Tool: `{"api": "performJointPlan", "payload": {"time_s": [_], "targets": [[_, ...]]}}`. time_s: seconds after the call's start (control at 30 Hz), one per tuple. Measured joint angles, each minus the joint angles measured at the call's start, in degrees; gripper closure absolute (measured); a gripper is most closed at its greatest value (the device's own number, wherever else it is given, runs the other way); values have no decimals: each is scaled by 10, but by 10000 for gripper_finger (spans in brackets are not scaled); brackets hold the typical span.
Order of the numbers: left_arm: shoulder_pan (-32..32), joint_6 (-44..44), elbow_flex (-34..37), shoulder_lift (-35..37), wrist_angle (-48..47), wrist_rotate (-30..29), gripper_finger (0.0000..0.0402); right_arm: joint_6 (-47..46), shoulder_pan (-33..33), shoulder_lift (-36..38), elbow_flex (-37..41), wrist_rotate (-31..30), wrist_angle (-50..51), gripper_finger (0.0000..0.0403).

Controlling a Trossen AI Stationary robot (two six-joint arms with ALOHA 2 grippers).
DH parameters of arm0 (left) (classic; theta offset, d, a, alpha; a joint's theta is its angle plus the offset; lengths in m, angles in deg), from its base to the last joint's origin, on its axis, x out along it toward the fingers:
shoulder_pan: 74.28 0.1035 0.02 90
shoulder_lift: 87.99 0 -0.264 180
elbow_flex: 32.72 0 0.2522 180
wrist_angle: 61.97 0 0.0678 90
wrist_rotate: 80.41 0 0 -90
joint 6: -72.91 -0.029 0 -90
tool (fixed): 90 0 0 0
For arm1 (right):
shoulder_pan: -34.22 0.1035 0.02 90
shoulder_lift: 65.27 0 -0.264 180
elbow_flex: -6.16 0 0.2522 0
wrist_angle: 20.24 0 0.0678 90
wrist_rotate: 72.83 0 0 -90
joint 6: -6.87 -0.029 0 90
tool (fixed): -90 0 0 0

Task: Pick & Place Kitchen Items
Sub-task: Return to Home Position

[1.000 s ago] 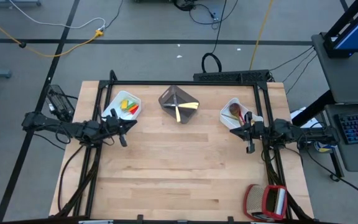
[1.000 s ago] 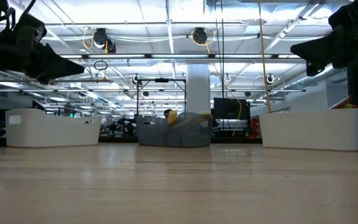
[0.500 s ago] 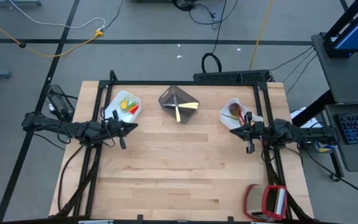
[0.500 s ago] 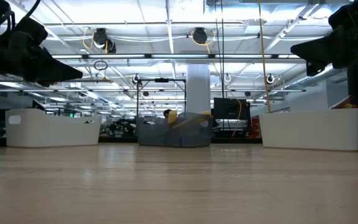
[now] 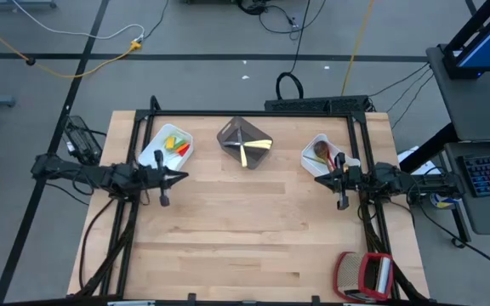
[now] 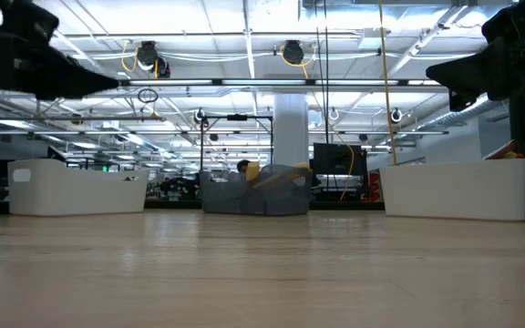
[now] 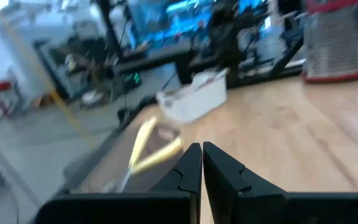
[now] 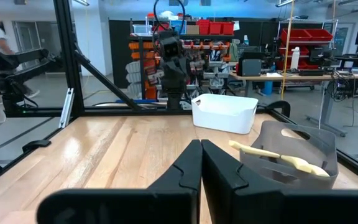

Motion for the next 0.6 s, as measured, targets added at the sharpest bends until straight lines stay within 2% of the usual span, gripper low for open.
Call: {"api": "performJointPlan", "payload": {"time_s": [0.1, 0.2, 0.33, 0.6], "targets": [[0, -26, -17, 27, -31, 13, 380, 0, 0, 0, 0, 0, 0, 401], [1, -15, -30, 63, -100, 13, 380, 0, 0, 0, 0, 0, 0, 401], [1, -10, -32, 118, -142, 19, 380, 0, 0, 0, 0, 0, 0, 401], [2, 6, -25, 117, -133, 92, 380, 0, 0, 0, 0, 0, -1, 401]]}}
